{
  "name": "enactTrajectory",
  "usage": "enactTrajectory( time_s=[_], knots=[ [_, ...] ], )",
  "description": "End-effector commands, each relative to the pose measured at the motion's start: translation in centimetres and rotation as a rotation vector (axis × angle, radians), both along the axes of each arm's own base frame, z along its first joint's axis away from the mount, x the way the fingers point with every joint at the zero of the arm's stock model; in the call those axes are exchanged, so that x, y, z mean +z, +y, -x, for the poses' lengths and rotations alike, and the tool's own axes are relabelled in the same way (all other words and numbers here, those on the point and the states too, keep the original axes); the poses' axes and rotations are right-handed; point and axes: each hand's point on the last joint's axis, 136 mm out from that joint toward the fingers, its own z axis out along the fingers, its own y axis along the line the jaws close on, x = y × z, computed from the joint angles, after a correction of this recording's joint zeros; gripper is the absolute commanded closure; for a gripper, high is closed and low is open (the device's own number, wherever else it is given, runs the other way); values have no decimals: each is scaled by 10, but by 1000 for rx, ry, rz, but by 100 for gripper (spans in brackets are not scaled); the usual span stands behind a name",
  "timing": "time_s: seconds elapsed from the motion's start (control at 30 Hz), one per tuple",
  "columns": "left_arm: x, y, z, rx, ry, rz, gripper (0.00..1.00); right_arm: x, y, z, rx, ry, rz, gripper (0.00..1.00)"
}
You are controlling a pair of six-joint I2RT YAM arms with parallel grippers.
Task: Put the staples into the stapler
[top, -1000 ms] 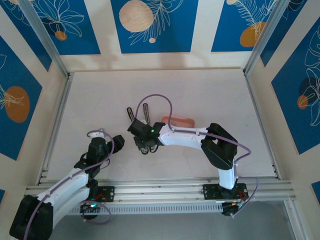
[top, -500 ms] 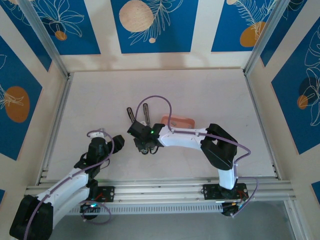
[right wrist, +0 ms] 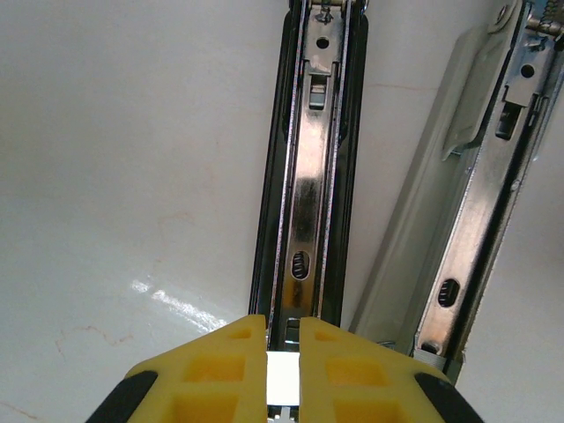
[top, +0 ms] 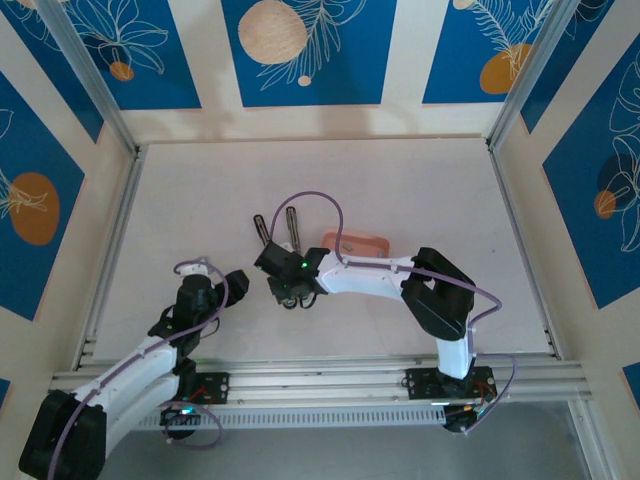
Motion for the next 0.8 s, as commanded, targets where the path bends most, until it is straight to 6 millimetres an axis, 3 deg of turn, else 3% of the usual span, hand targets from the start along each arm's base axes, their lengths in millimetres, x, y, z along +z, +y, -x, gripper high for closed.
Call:
enactTrajectory(
  time_s=[0.0,0.4,0.77],
  knots=[
    [-2,5,1,8,1,-15,20,17,-2,-4,5,-57,-11,88],
    [-1,6,1,9,-1,-20,20,2,-5,-4,8,-45,32,88],
    [-1,6,1,11,-3,-21,20,15,-2,-8,35,-88,8,88]
  ],
)
